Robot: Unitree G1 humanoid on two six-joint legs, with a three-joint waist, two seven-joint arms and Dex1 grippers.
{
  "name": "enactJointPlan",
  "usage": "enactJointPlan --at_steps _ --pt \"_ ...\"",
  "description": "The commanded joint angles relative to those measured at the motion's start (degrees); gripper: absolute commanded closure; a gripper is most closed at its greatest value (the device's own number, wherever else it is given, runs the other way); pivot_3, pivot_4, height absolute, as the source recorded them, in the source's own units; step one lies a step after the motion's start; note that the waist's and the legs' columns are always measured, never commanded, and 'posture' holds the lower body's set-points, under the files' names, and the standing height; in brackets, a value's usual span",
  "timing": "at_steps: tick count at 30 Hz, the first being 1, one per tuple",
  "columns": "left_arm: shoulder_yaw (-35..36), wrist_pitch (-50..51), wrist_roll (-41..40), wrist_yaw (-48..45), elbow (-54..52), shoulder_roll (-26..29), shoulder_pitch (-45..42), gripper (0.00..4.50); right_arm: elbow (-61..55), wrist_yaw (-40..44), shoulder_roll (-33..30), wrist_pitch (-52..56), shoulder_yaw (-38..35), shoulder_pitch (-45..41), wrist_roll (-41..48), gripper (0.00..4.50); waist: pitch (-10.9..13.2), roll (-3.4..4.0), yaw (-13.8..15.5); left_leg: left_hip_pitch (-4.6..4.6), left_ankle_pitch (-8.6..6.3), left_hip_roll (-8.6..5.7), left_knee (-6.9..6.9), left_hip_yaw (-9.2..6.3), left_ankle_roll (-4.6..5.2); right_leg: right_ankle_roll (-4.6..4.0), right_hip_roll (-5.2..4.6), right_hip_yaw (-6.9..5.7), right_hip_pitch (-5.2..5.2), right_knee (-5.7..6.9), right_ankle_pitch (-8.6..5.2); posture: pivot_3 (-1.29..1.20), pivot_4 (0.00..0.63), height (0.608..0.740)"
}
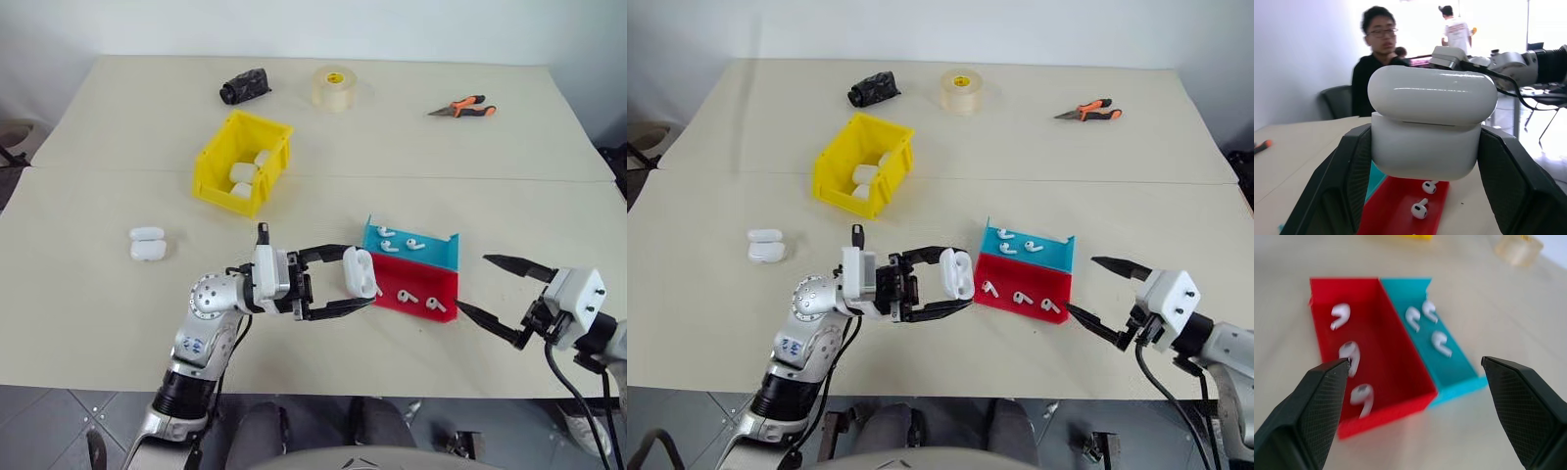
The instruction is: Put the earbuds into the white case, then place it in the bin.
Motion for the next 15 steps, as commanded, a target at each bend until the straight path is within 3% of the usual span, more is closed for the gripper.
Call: enactJointPlan --at_steps 1,5,9,15 --pt "-0.9 -2.1 -0.5 -2.1 1.4 0.2 -1.0 1.68 -4.4 0.6 -0.9 0.9 -2.8 2.2 2.4 0.0 0.0 0.01 -0.1 0.01 0.0 0.0 0.0 0.0 0.0 0.0 0.0 0.0 0.0 0.0 0.0 0.0 0.15 0.74" --pt "-0.5 -2.3 -0.5 -2.7 2.3 1.7 -1.1 1.68 -11.2 -1.5 -7.8 15.2 -0.5 1.5 4.1 0.0 0.0 0.05 -0.2 0.01 0.0 0.02 0.0 0.0 0.0 0.0 0.01 0.02 0.0 0.0 0.0 0.0 0.15 0.74" --pt "-0.4 -2.5 -0.7 -2.7 2.4 2.3 -0.5 1.68 -16.1 -4.5 -18.1 32.1 7.7 -6.6 3.3 0.0 0.0 0.05 -0.2 0.01 0.0 0.07 0.12 -0.12 0.0 0.0 0.04 0.0 0.03 0.02 0.0 0.0 0.15 0.74" --pt "-0.8 -2.7 0.0 -1.6 0.7 2.8 1.2 1.68 -17.9 -6.7 -24.5 48.3 15.9 -17.5 5.1 0.0 0.0 0.05 0.2 -0.32 -0.06 0.03 0.44 -0.58 0.1 0.0 0.0 -0.35 0.15 -0.05 0.0 0.0 0.15 0.74"
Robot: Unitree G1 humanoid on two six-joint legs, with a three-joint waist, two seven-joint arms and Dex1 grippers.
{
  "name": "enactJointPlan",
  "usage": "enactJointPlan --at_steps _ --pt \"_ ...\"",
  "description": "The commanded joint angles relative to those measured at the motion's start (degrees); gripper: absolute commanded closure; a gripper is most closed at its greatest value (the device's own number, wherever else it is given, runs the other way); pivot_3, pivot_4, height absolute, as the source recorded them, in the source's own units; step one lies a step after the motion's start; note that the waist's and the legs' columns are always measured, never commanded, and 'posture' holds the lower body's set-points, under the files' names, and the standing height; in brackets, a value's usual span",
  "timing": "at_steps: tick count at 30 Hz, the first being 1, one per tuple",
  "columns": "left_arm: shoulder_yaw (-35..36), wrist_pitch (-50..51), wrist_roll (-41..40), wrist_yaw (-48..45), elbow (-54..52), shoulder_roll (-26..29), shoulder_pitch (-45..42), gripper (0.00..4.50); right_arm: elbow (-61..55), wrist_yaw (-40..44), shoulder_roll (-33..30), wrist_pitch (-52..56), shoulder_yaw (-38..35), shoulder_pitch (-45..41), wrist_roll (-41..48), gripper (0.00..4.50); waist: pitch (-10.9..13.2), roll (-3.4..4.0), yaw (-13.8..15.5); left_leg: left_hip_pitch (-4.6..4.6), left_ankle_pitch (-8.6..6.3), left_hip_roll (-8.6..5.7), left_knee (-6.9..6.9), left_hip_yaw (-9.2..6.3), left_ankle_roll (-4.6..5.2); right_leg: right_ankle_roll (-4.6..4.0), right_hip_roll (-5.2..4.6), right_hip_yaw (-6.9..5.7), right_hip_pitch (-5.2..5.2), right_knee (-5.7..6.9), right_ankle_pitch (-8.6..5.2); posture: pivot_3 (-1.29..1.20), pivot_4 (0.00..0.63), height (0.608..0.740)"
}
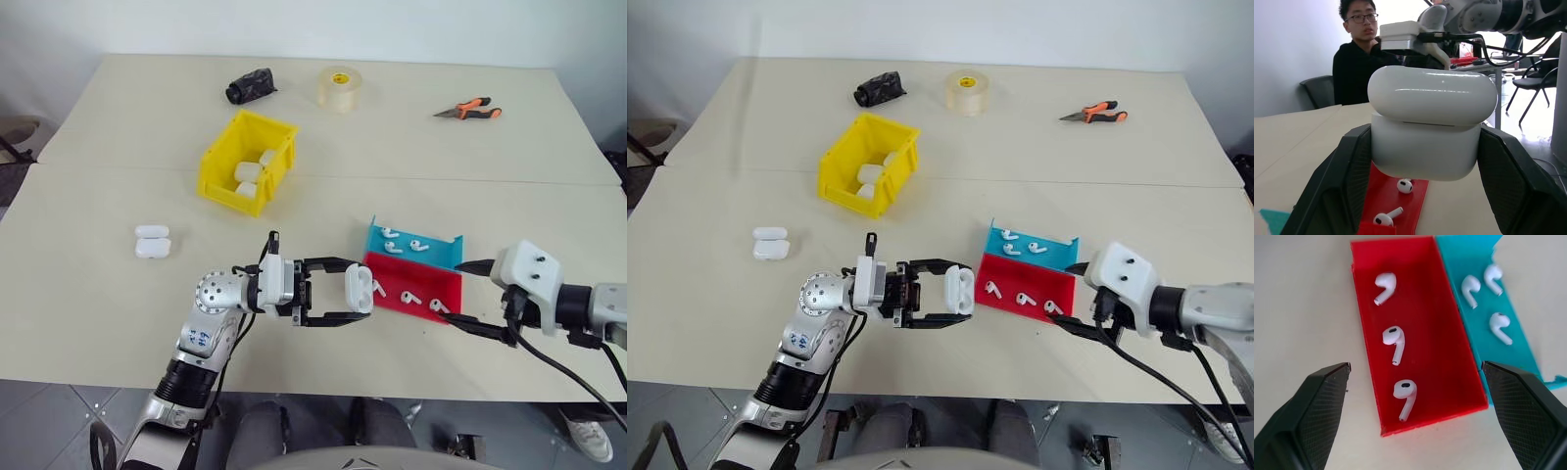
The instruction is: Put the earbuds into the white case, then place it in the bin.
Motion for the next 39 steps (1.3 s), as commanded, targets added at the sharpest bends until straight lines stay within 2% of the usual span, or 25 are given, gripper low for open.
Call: enactJointPlan --at_steps 1,7,16,19,25,39 --pt "-0.3 -0.7 -0.1 1.2 -3.3 0.1 1.2 1.68 -2.2 -0.8 -3.4 8.3 4.6 -5.5 0.6 0.0 0.0 0.0 -0.2 -0.07 -0.01 -0.01 0.05 -0.03 0.01 0.0 -0.01 -0.02 -0.01 -0.01 0.0 0.0 0.15 0.74" --pt "-0.4 0.4 0.4 3.8 -6.3 1.0 3.5 1.68 -3.3 -0.8 -6.0 15.3 16.2 -15.7 -2.4 0.0 0.0 0.02 -0.4 -0.41 0.0 0.02 0.15 -0.2 0.0 0.0 0.0 -0.21 -0.19 -0.03 0.0 0.0 0.15 0.74" --pt "-0.6 1.0 0.4 5.4 -7.6 1.8 3.8 1.68 -2.0 -1.7 -5.0 16.2 23.4 -19.9 -7.2 0.0 0.0 0.02 -0.5 -0.47 0.0 -0.02 0.18 -0.22 0.01 0.02 -0.05 -0.27 -0.19 -0.03 0.01 0.0 0.15 0.74" --pt "-0.6 1.2 0.3 5.6 -7.9 2.1 3.9 1.68 -1.8 -1.2 -5.1 16.3 24.6 -20.5 -8.3 0.55 0.0 0.02 -0.4 -0.47 0.0 -0.02 0.18 -0.23 0.01 0.02 -0.06 -0.29 -0.19 -0.03 0.01 0.0 0.15 0.74" --pt "-0.7 2.0 0.0 5.7 -8.4 2.5 4.0 1.68 -2.0 -0.6 -4.6 16.4 25.7 -20.9 -9.2 2.54 0.0 0.02 -0.4 -0.47 0.0 -0.02 0.18 -0.23 0.01 0.02 -0.05 -0.29 -0.19 -0.03 0.01 0.0 0.15 0.74" --pt "-0.7 2.6 -0.2 6.1 -8.7 2.3 3.4 1.68 -1.1 0.8 -4.5 14.5 27.2 -21.2 -12.2 2.54 0.0 0.02 -0.4 -0.47 0.0 -0.02 0.19 -0.23 0.01 0.02 -0.05 -0.29 -0.19 -0.03 0.01 0.0 0.15 0.74"
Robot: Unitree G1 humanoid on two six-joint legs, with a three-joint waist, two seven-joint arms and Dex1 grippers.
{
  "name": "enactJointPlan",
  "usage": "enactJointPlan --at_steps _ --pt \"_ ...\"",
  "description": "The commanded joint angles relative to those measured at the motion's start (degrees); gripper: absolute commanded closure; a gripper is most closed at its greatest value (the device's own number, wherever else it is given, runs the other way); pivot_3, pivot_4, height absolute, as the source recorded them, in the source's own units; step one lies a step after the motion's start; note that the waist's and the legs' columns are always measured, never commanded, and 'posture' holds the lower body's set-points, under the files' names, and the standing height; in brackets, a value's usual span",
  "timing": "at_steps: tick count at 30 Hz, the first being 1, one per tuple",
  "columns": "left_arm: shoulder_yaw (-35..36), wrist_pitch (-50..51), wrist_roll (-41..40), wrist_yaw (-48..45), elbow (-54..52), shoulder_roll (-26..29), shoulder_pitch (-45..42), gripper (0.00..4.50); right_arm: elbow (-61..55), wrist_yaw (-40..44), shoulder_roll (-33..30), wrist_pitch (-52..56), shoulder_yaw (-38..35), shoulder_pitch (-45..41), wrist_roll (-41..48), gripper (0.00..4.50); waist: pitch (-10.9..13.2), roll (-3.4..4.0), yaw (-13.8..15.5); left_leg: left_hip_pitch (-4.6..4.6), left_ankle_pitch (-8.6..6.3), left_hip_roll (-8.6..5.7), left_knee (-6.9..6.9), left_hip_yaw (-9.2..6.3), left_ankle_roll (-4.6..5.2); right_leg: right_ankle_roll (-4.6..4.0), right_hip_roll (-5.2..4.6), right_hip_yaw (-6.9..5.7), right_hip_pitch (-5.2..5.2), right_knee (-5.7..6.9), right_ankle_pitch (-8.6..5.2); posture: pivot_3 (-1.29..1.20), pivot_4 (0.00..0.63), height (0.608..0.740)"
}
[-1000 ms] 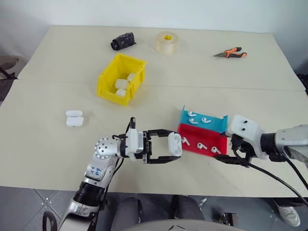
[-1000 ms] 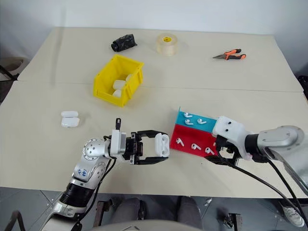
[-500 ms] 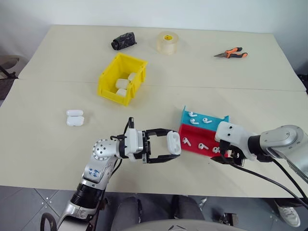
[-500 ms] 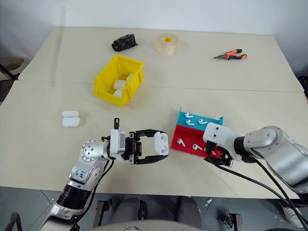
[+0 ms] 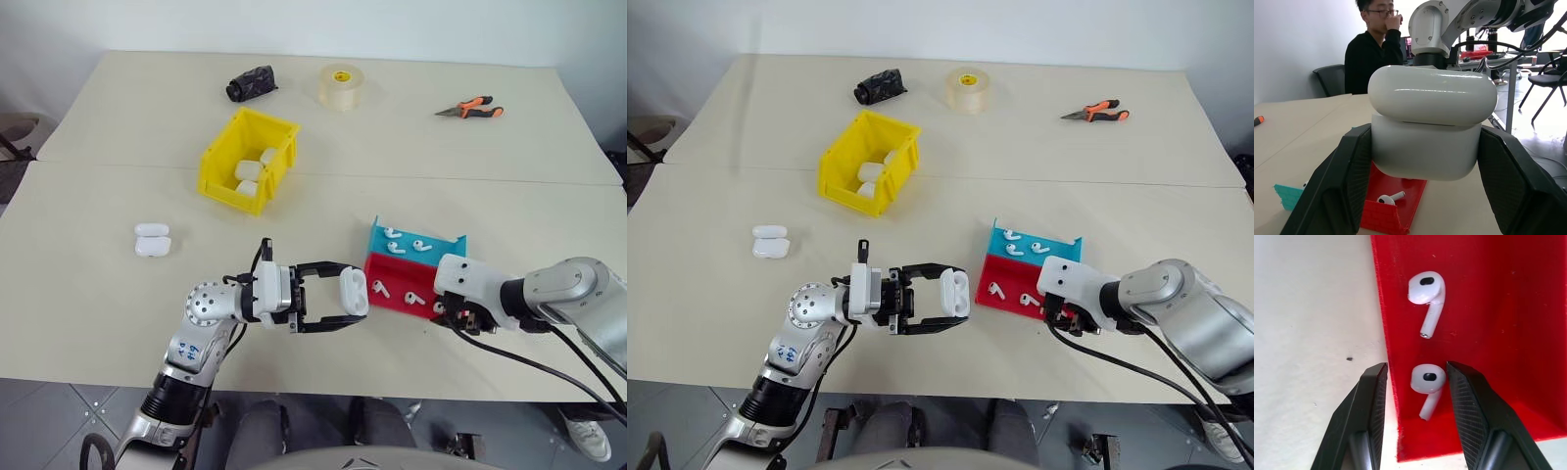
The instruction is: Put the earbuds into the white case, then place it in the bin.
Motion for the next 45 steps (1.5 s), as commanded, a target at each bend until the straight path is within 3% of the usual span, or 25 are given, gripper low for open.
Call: enactJointPlan --at_steps 1,3,6,26,45 --pt "-0.1 -0.1 -0.6 0.5 -2.2 -0.3 -0.5 1.68 0.2 0.3 0.4 -0.7 -0.3 -0.9 -1.3 2.54 0.0 0.0 0.0 0.0 0.0 0.0 0.0 0.0 0.0 0.0 0.0 0.0 0.0 0.0 0.0 0.0 0.15 0.74" --pt "-0.2 -0.1 -0.6 0.5 -2.2 -0.3 -0.5 1.68 0.3 0.4 0.5 -0.8 -0.3 -1.0 -1.4 2.54 0.0 0.0 0.0 0.0 0.0 0.0 0.0 0.0 0.0 0.0 0.0 0.0 0.0 0.0 0.0 0.0 0.15 0.74" --pt "-0.1 0.0 -0.6 0.6 -2.1 -0.4 -0.6 1.68 0.4 1.1 0.0 -1.9 0.2 -0.6 -2.6 3.33 0.0 0.0 0.0 0.0 0.0 0.0 0.0 0.0 0.0 0.0 0.0 0.0 0.0 0.0 0.0 0.0 0.15 0.74" --pt "0.0 0.4 -1.5 -0.4 -0.7 -1.0 -1.4 1.68 2.0 2.3 -0.3 -4.4 -3.8 1.3 -3.1 3.33 0.0 0.0 0.0 0.0 0.0 0.0 0.0 0.0 0.0 0.0 0.0 -0.01 0.0 0.01 0.0 0.0 0.15 0.74" --pt "0.2 1.1 -1.5 -0.2 -1.2 -1.2 -1.6 1.68 3.1 5.3 -1.5 -7.7 -1.7 2.1 -8.0 3.33 0.0 0.0 0.0 0.0 0.0 0.0 0.01 0.01 0.0 0.0 0.0 -0.01 0.0 0.0 0.0 0.0 0.15 0.74"
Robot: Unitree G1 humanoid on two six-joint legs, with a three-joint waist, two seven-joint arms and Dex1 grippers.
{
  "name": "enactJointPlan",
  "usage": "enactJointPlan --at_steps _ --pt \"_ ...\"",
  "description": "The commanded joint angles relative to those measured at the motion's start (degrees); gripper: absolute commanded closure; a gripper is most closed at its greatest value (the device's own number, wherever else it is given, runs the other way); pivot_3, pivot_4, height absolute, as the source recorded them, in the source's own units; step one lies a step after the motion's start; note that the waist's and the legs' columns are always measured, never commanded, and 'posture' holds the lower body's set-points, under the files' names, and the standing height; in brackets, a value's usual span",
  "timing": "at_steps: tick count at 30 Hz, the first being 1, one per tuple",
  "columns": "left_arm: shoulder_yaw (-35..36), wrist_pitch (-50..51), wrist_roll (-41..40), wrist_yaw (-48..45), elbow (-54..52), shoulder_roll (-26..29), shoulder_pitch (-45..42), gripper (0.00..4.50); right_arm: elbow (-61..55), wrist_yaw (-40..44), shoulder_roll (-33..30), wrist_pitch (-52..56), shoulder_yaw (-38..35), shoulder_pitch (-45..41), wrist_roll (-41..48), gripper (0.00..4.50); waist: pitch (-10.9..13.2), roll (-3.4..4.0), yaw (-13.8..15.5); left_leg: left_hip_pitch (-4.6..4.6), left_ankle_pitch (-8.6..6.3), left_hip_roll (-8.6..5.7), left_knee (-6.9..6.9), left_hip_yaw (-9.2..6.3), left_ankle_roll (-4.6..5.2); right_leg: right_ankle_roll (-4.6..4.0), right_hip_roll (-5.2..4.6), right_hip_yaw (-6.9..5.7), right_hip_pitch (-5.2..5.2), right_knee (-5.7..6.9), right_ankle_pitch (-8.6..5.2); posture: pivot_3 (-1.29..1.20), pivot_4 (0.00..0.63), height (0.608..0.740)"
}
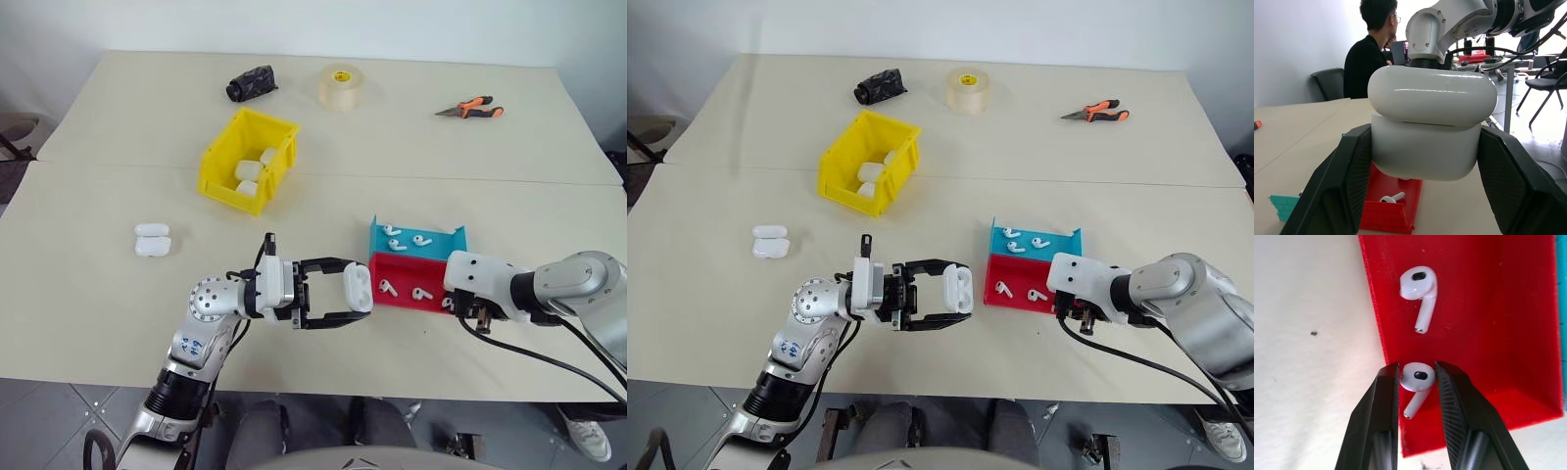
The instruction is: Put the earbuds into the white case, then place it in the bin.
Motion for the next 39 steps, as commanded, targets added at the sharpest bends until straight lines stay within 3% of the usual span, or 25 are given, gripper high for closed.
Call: enactJointPlan --at_steps 1,6,10,17,20,24,32,39 --pt "0.2 -0.1 -1.2 0.3 -1.6 -0.3 -0.1 1.68 -0.6 0.8 -0.8 -0.2 0.0 0.2 -1.1 3.33 0.0 0.0 0.0 0.0 0.0 0.0 0.0 0.0 0.0 0.0 0.0 0.0 0.0 0.0 0.0 0.0 0.15 0.74" --pt "0.3 0.1 -1.3 0.2 -1.7 -0.1 -0.2 1.68 -0.5 1.5 -0.2 -0.6 0.5 0.2 -2.0 3.33 0.0 0.0 0.0 0.0 0.0 0.0 0.0 -0.01 0.0 0.0 0.0 0.0 0.0 0.0 0.0 0.0 0.15 0.74" --pt "0.4 0.3 -1.3 0.2 -1.8 -0.1 -0.2 1.68 -0.4 1.8 0.2 -1.0 0.6 0.4 -2.4 3.98 0.0 0.0 0.0 0.0 0.0 0.0 0.01 -0.01 0.0 0.0 0.0 0.0 0.01 0.0 0.0 0.0 0.15 0.74" --pt "0.5 0.2 -1.4 0.0 -1.8 0.1 0.2 1.68 -0.3 1.6 1.2 -1.3 -1.3 0.2 -1.7 3.98 0.0 0.0 0.0 0.01 0.0 0.0 0.0 -0.01 0.0 0.0 0.0 0.0 0.01 0.0 0.0 0.0 0.15 0.74" --pt "0.5 0.7 -2.1 -0.2 -1.8 0.0 0.8 1.68 -0.5 3.4 2.0 -2.8 -6.6 1.4 2.5 3.98 0.0 0.0 0.0 0.01 0.0 0.0 0.01 -0.01 0.0 0.0 0.0 -0.01 0.01 0.01 0.0 0.0 0.15 0.74" --pt "1.4 -1.5 -2.8 -1.5 0.1 -0.4 1.0 1.68 0.9 7.1 5.5 -14.1 -16.8 6.5 7.6 3.98 0.0 -0.01 0.1 0.01 0.0 0.0 0.01 0.01 0.0 0.0 0.0 0.0 0.01 0.0 0.0 0.0 0.15 0.74" --pt "3.1 0.4 -6.4 -5.6 1.3 0.7 0.9 1.68 -2.0 4.8 28.1 -27.0 -26.7 10.3 25.3 3.98 0.0 -0.03 0.0 0.03 0.0 0.01 0.0 0.0 0.0 0.0 0.03 -0.04 0.03 0.02 0.0 0.0 0.15 0.74" --pt "4.0 1.4 -8.4 -6.5 2.8 -1.0 -2.3 1.68 -7.0 -4.9 43.7 -29.5 -23.4 11.7 32.6 3.98 0.0 -0.05 -0.1 0.04 0.0 -0.01 0.02 -0.05 -0.01 0.0 0.02 -0.07 0.04 0.08 0.0 0.0 0.15 0.74"
